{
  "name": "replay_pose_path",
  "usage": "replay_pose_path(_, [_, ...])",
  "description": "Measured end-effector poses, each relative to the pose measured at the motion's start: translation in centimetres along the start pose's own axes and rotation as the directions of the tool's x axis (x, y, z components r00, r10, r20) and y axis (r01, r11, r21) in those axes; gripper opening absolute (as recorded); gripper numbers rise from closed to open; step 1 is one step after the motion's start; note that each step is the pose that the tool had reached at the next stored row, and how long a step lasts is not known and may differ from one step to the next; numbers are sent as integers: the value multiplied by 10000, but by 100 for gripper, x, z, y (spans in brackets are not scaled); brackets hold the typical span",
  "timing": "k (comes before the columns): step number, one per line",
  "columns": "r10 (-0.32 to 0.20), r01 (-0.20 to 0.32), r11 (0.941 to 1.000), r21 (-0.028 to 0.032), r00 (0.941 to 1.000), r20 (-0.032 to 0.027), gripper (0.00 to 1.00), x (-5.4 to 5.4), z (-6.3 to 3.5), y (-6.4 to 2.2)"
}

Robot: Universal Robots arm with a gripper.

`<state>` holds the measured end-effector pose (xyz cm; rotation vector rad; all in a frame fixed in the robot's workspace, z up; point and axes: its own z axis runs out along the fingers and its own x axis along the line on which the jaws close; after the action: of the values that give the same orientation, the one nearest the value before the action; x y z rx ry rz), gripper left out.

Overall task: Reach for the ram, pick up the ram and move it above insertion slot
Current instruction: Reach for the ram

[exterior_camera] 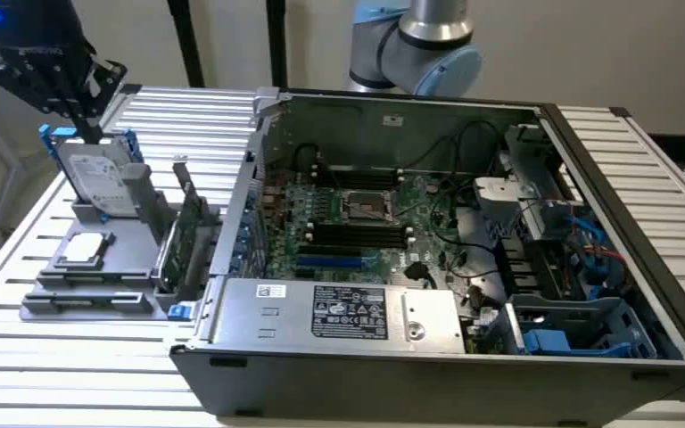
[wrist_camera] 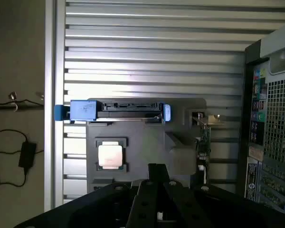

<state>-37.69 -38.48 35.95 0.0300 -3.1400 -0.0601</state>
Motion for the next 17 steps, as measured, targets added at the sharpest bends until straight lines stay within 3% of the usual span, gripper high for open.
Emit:
replay_pose_path(11, [1,-1,10000,-10,10000,6,11,1,-2,-12])
replay_pose_path(17, [0,0,10000,-21,10000,8,11,5,-10,-244])
